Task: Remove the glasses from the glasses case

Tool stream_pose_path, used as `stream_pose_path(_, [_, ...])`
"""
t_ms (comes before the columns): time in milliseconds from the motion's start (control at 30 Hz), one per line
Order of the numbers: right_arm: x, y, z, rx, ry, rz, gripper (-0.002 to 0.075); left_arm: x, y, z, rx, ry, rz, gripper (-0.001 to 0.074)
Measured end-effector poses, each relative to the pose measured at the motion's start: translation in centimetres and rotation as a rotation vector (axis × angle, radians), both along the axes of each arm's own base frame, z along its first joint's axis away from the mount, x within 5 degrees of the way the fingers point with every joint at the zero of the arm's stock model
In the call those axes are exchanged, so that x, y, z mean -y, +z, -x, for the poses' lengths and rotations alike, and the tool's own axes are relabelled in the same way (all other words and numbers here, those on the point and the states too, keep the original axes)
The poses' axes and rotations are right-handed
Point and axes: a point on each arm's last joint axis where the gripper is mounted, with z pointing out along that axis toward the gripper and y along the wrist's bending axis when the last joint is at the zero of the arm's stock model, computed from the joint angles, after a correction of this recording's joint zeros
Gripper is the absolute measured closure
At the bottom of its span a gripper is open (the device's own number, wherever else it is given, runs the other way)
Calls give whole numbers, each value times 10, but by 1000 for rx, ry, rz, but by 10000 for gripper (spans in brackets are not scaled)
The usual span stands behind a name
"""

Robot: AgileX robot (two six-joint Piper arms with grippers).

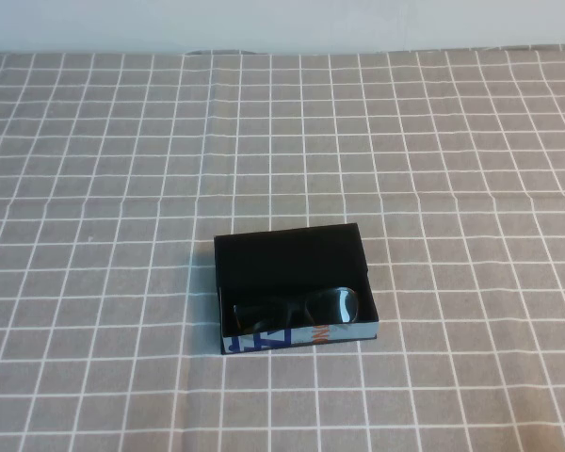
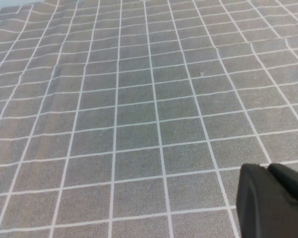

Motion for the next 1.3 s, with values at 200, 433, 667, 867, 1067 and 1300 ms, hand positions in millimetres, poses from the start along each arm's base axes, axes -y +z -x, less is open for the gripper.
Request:
stream_pose_path(200, [0,0,0,0,0,0,743,0,0,0,0,0,0,739])
stream_pose_path(433, [0,0,0,0,0,0,743,0,0,0,0,0,0,739])
stream_pose_path(667, [0,0,0,0,0,0,743,0,0,0,0,0,0,739])
stream_pose_path(867, [0,0,0,0,0,-1,743,0,0,0,0,0,0,739])
stream_pose_path(1067, [0,0,0,0,0,-2,743,0,0,0,0,0,0,739])
stream_pose_path(1300, [-4,5,0,24,-1,-190,743,0,0,0,0,0,0,739])
